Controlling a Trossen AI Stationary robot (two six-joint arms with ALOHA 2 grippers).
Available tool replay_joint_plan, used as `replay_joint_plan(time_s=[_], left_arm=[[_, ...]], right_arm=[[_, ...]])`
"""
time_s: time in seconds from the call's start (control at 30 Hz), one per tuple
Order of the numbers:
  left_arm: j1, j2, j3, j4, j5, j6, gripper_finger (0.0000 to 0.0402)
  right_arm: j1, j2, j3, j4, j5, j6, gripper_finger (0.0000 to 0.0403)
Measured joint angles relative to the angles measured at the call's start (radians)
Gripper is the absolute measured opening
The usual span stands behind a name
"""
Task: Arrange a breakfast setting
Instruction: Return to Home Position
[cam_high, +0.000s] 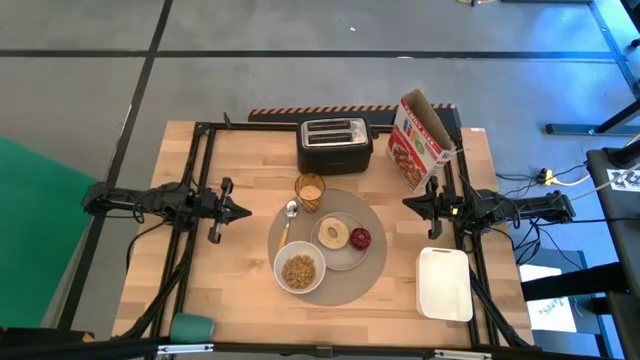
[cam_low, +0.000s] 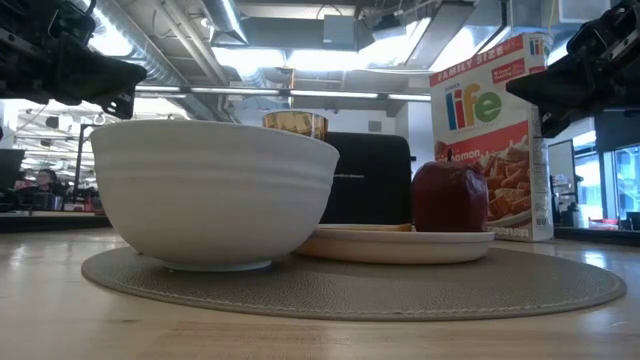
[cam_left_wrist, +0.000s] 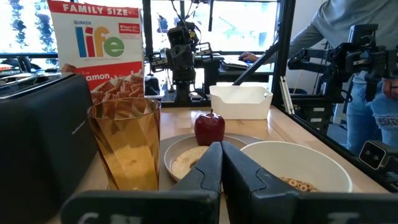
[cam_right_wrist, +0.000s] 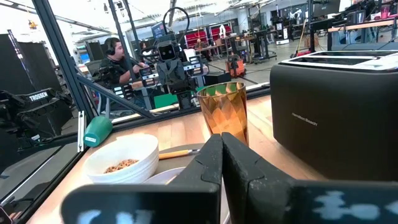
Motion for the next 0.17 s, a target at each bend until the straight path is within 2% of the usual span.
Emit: replay_joint_plan(time_s=[0.17], left_arm=[[0.0, 0.0, 0.0, 0.0, 0.0, 0.0, 0.0]], right_arm=[[0.0, 0.0, 0.0, 0.0, 0.0, 0.0, 0.0]])
